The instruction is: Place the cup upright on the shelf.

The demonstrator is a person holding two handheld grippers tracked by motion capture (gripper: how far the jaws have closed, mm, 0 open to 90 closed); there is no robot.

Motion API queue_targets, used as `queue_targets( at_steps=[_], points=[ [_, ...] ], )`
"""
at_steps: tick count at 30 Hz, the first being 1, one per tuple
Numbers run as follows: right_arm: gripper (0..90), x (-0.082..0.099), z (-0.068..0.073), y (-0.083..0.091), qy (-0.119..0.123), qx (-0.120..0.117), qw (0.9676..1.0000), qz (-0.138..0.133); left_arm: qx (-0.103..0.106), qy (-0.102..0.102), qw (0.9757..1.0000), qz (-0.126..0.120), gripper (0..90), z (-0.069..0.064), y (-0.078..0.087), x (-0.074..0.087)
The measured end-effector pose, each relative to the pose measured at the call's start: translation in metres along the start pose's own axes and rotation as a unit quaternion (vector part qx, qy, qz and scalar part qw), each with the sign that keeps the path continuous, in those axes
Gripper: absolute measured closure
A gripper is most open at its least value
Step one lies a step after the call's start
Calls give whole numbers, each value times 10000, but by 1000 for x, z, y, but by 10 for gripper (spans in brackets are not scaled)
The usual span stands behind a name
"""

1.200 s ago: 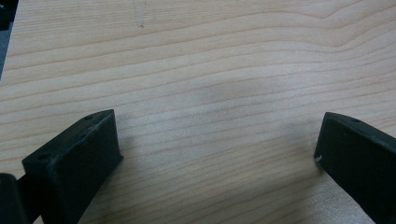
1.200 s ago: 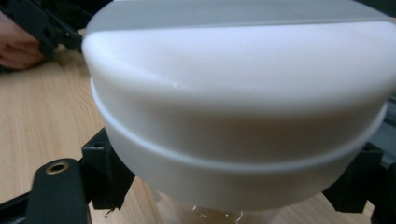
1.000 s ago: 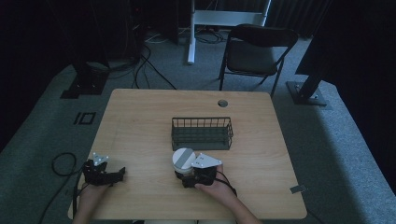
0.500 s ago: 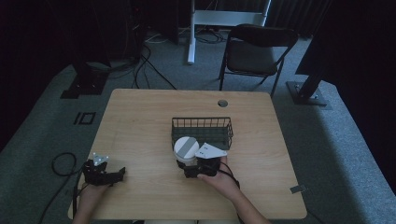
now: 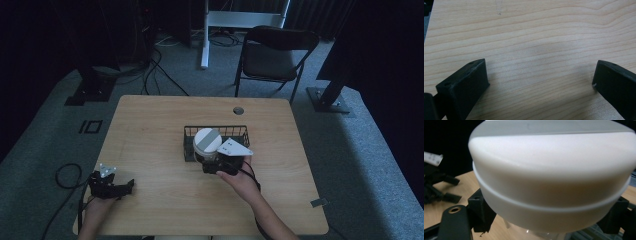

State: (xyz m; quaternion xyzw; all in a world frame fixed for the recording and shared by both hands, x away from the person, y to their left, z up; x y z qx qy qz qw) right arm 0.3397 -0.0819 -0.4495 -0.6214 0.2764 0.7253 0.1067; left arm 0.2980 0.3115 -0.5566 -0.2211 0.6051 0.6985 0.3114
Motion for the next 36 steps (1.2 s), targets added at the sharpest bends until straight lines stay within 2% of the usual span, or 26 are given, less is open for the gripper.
queue_targets(
  at_steps=[8,11,18,22,23,30,36],
  points=[
    [184,-17,-23,5,-46,528,9985,-130,0,1,10000,0,2,0,0,0],
    [184,-22,-32,6,12,778,9969,-118,0,0,10000,1,2,0,0,0],
    [184,-23,-56,7,-130,1301,9914,-22,-1,-2,10000,0,2,0,0,0],
    [184,-17,-68,6,-209,1464,9890,94,0,2,10000,0,2,0,0,0],
    [184,-14,-72,6,-304,1452,9889,84,-1,3,10000,0,2,0,0,0],
    [184,-1,-84,4,-381,1670,9847,321,0,-2,10000,4,2,0,0,0],
    [184,14,-93,0,-631,1737,9813,541,0,-1,10000,2,2,0,0,0]
  ],
)
Point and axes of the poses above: each handheld gripper's, and its own axes: y roughly backward along the jaws, x roughly out of its underside, z roughly to its left, the point moved 1 cm from there along -y, roughly forward along the jaws, and after that the axes turned 13 degrees about -x, right-handed, at the moved point
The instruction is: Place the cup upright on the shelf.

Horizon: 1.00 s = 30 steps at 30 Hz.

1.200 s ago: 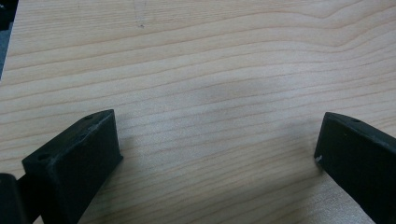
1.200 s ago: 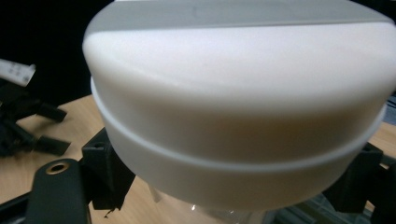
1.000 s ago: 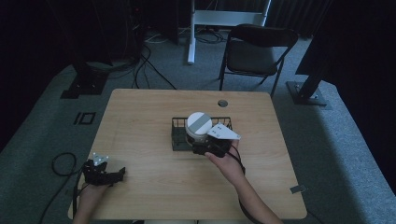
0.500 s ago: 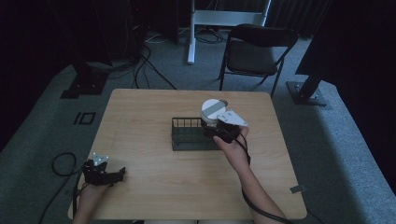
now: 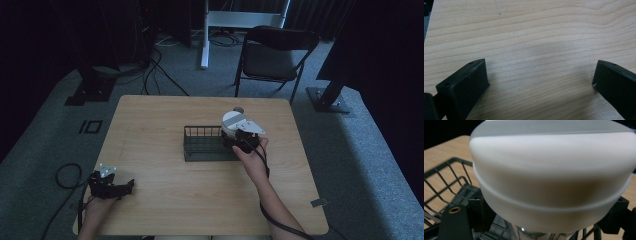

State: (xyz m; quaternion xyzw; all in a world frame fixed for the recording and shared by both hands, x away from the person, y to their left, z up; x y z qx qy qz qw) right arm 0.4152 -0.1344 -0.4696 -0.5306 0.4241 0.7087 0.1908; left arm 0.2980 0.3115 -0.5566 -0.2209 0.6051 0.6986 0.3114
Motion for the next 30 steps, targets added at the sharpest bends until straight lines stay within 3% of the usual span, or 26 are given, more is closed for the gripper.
queue_targets(
  at_steps=[15,30],
  points=[
    [184,11,-3,-8,-125,-59,9991,407,0,0,10000,0,2,0,0,0],
    [169,17,-3,-7,-40,-52,9997,215,-1,0,10000,0,2,0,0,0]
  ],
)
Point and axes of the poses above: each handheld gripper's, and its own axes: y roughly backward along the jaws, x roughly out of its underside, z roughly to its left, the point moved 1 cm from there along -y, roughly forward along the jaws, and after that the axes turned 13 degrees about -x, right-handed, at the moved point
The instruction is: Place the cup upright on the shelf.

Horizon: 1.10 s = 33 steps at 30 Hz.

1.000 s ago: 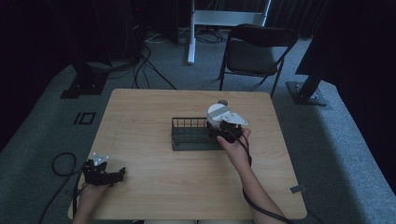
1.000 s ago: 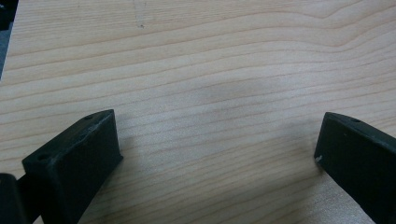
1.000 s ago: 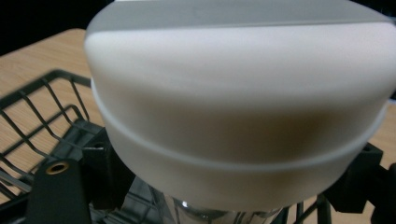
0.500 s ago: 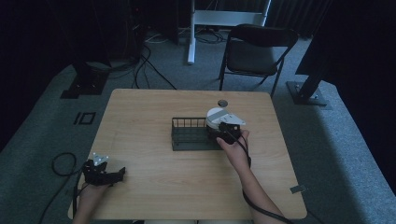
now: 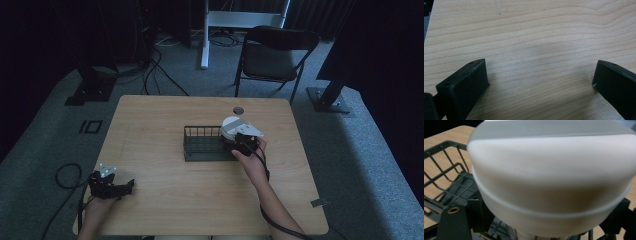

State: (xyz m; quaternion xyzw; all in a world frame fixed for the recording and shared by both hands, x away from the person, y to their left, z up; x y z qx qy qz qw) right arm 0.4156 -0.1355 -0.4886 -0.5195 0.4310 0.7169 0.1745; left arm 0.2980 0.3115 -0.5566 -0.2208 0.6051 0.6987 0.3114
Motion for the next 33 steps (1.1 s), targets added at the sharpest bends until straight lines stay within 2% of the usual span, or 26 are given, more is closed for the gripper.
queue_targets(
  at_steps=[3,6,13,21,27,33],
  points=[
    [131,2,1,0,101,-78,9999,24,0,0,10000,0,2,0,0,0],
    [130,2,1,2,-14,-118,9999,-36,0,1,10000,-2,2,0,0,0],
    [130,2,1,10,26,-70,9999,-97,0,-1,10000,0,2,0,0,0],
    [131,9,1,22,-106,-135,9996,-225,0,0,10000,0,2,0,0,0],
    [131,10,0,34,17,-40,9995,-312,0,0,10000,0,2,0,0,0],
    [131,16,-4,44,-15,-10,9995,-319,1,2,10000,-1,2,0,0,0]
  ],
)
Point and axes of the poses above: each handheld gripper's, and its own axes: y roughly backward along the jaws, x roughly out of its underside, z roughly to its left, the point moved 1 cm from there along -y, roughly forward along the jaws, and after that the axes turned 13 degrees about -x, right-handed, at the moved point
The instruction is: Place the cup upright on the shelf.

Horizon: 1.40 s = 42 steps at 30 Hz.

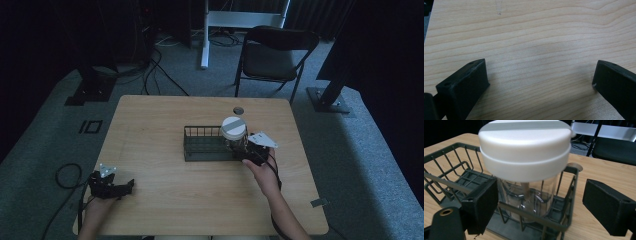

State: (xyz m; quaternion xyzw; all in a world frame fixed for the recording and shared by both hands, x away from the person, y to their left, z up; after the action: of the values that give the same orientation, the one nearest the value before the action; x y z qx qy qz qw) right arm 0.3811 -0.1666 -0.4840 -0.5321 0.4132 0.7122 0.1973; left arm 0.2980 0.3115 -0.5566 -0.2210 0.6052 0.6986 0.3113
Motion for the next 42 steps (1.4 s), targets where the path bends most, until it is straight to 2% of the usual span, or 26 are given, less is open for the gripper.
queue_targets(
  at_steps=[7,16,24,42],
  points=[
    [131,6,-3,11,-33,0,10000,-16,0,-1,10000,1,2,0,0,0],
    [131,19,-7,21,-197,-3,9998,9,0,-2,10000,1,2,0,0,0],
    [131,34,-12,26,-233,24,9997,119,0,-1,10000,1,2,0,0,0],
    [131,64,-32,35,-388,296,9976,485,0,-3,10000,1,2,0,0,0]
  ],
)
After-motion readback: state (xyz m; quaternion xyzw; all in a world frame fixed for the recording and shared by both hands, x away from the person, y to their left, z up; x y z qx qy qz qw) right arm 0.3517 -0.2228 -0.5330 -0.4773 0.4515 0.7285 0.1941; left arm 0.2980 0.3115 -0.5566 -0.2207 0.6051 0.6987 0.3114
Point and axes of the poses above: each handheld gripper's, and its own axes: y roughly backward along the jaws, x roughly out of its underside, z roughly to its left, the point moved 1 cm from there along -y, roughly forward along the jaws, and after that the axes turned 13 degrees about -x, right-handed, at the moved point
